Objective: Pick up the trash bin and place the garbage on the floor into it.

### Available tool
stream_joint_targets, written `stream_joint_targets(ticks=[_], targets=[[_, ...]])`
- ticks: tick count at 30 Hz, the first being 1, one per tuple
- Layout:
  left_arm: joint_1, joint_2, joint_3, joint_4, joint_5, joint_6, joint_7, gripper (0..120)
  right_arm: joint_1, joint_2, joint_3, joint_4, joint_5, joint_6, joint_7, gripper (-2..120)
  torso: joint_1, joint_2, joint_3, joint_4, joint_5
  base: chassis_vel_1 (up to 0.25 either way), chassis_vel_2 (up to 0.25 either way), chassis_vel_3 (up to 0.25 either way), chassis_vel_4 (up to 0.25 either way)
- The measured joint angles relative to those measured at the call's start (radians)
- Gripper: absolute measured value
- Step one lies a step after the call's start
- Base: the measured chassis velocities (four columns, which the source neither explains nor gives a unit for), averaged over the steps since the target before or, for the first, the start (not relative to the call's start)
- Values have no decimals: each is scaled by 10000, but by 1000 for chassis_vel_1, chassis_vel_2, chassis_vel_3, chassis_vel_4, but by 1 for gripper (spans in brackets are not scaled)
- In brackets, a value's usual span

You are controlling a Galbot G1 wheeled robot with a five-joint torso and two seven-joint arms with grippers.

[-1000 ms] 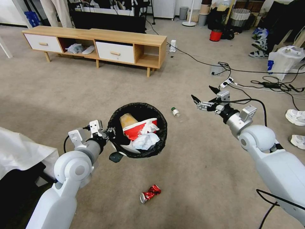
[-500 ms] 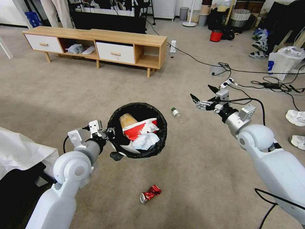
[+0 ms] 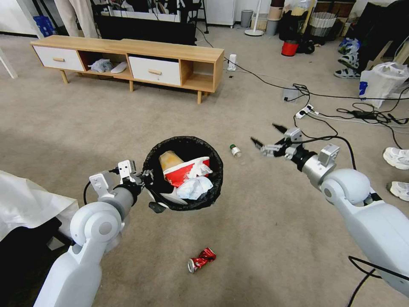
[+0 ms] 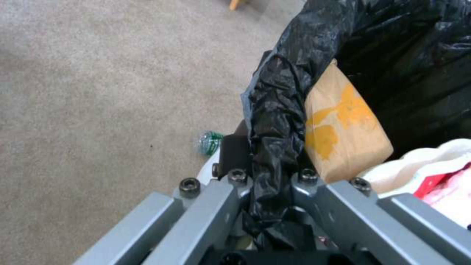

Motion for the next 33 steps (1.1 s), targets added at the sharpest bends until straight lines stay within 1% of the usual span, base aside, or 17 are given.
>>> stream_joint_targets(ticks=[1, 2, 3, 4, 5, 6, 7, 8, 9, 12, 17, 23, 26, 28, 29, 31, 33], targets=[[6, -13, 0, 4, -1, 0, 1, 3, 121, 16, 41, -258, -393, 10, -1684, 100, 0, 0, 0, 0, 1, 0, 0, 0, 0], [22, -18, -1, 4, 0, 0, 0, 3, 271, 100, 117, -572, -680, 259, -3115, 100, 0, 0, 0, 1, 1, 0, 0, 0, 0], [22, -18, -1, 4, 0, 0, 0, 3, 271, 100, 117, -572, -680, 259, -3115, 100, 0, 0, 0, 1, 1, 0, 0, 0, 0], [42, -18, 0, 4, 0, 0, 1, 3, 387, 200, 226, -838, -979, 524, -4592, 100, 0, -1, 1, 6, 1, 0, 0, 0, 0], [45, -14, -9, 5, 0, 0, 0, 3, 394, 241, 352, -947, -1282, 556, -5899, 100, 0, 0, 1, 5, 3, 0, 0, 0, 0], [45, -14, -9, 5, 0, 0, 0, 3, 394, 241, 352, -947, -1282, 556, -5899, 100, 0, 0, 1, 5, 3, 0, 0, 0, 0], [42, -6, -25, 20, 0, 0, 0, 3, 358, 238, 403, -1002, -1391, 651, -6680, 100, 0, 0, 0, 5, -2, 0, 0, 0, 0], [33, -3, -29, 37, 2, 0, 0, 3, 299, 224, 403, -1028, -1462, 732, -7156, 100, 0, 0, 0, 1, -1, 0, 0, 0, 0], [33, -3, -29, 37, 2, 0, 0, 3, 299, 224, 403, -1028, -1462, 732, -7156, 100, 0, 0, 0, 1, -1, 0, 0, 0, 0], [-6, -65, 13, 122, 24, 0, 1, 3, 128, 202, 222, -1026, -1789, 876, -8009, 100, 0, 0, 0, -2, 2, 0, 0, 0, 0], [-25, -118, 50, 172, 73, 0, 8, 3, 218, 243, -264, -1088, -2171, 1087, -8392, 100, 0, 0, 0, 4, 1, 0, 0, 0, 0], [30, -124, 30, 169, 100, -3, 17, 3, 369, 370, -929, -1221, -2598, 1202, -8370, 100, 0, -1, 0, 2, 1, 0, 0, 0, 0], [71, -114, 10, 142, 118, -4, 17, 3, 508, 359, -1301, -1230, -3108, 1124, -8253, 100, 0, 0, 0, 3, 1, 0, 0, 0, 0], [110, -112, -6, 108, 134, -10, 23, 3, 667, 325, -1574, -1230, -3667, 1044, -8200, 100, 0, 0, 0, 3, 0, 0, 0, 0, 0], [110, -112, -6, 108, 134, -10, 23, 3, 667, 325, -1574, -1230, -3667, 1044, -8200, 100, 0, 0, 0, 3, 0, 0, 0, 0, 0], [146, -143, -18, 104, 186, -28, 43, 3, 820, 313, -1899, -1175, -4222, 814, -8003, 100, 0, 0, 0, 1, 0, 0, 0, 0, 0], [151, -151, -19, 103, 198, -32, 48, 3, 835, 322, -1949, -1153, -4284, 769, -7943, 100, 0, 0, 0, 1, 0, 0, 0, 0, 0]])
